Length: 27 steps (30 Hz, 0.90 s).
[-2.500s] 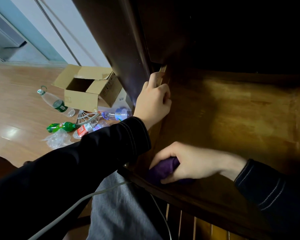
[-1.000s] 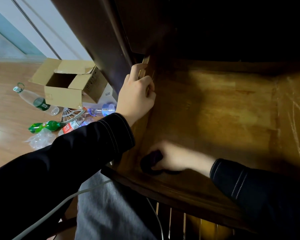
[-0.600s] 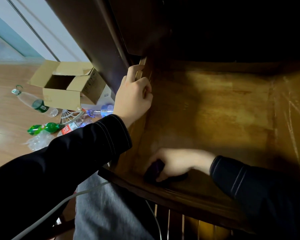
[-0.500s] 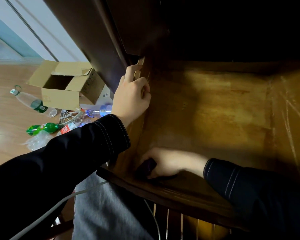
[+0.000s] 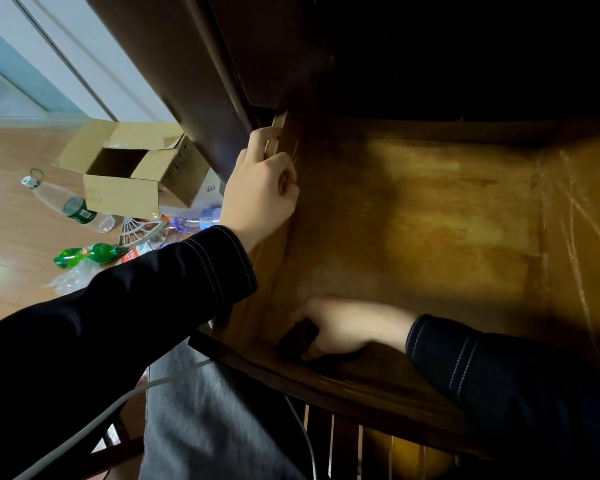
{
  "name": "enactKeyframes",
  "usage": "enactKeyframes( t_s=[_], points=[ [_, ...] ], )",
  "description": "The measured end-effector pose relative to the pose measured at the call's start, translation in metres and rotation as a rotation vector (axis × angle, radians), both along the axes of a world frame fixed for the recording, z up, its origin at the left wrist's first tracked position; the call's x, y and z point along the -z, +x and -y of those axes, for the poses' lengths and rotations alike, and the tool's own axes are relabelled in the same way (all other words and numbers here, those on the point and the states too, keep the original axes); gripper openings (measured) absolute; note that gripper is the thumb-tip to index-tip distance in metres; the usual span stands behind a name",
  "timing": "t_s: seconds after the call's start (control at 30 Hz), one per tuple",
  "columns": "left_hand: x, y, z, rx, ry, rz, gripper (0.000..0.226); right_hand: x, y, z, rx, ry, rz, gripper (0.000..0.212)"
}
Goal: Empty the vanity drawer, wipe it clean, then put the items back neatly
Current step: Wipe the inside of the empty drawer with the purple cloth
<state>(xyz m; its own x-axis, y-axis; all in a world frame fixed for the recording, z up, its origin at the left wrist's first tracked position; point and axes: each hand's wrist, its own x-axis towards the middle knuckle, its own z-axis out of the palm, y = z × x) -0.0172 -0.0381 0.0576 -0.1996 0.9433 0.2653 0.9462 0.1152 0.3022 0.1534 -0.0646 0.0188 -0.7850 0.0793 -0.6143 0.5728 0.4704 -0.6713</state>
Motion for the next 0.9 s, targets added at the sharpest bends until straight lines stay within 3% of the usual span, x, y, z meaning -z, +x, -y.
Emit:
enactKeyframes(
  t_s=[0.1, 0.2, 0.33, 0.43, 0.5, 0.6, 0.67, 0.77, 0.9],
  points=[
    [0.000, 0.000, 0.000, -0.003, -0.002, 0.001, 0.010, -0.010, 0.011, -0.021, -0.160, -0.054, 0.069, 0.022],
    [0.001, -0.001, -0.001, 0.000, 0.001, 0.004, 0.009, -0.008, 0.012, -0.020, -0.124, -0.053, 0.076, 0.024],
    [0.000, -0.001, 0.000, -0.006, -0.005, 0.006, 0.008, -0.001, 0.004, 0.002, -0.019, 0.020, 0.051, 0.050],
    [0.000, -0.002, 0.000, 0.004, -0.010, 0.004, 0.008, -0.006, 0.012, -0.016, -0.096, -0.037, 0.066, 0.017],
    [0.000, -0.002, -0.001, 0.001, -0.005, 0.010, 0.008, -0.012, 0.020, -0.026, -0.158, -0.074, 0.068, 0.032],
    [0.001, -0.002, 0.000, 0.003, -0.001, 0.003, 0.007, -0.003, 0.024, -0.012, -0.029, -0.084, 0.005, 0.023],
    [0.001, -0.001, 0.000, 0.004, 0.001, -0.001, 0.007, 0.000, 0.021, -0.001, 0.024, -0.031, -0.006, 0.030],
    [0.001, -0.002, -0.001, 0.001, -0.001, -0.016, 0.008, -0.010, 0.022, -0.011, -0.078, -0.055, -0.039, 0.021],
    [0.002, -0.002, -0.001, 0.006, 0.008, -0.013, 0.010, -0.024, 0.030, -0.024, -0.141, -0.100, -0.070, 0.027]
  ],
)
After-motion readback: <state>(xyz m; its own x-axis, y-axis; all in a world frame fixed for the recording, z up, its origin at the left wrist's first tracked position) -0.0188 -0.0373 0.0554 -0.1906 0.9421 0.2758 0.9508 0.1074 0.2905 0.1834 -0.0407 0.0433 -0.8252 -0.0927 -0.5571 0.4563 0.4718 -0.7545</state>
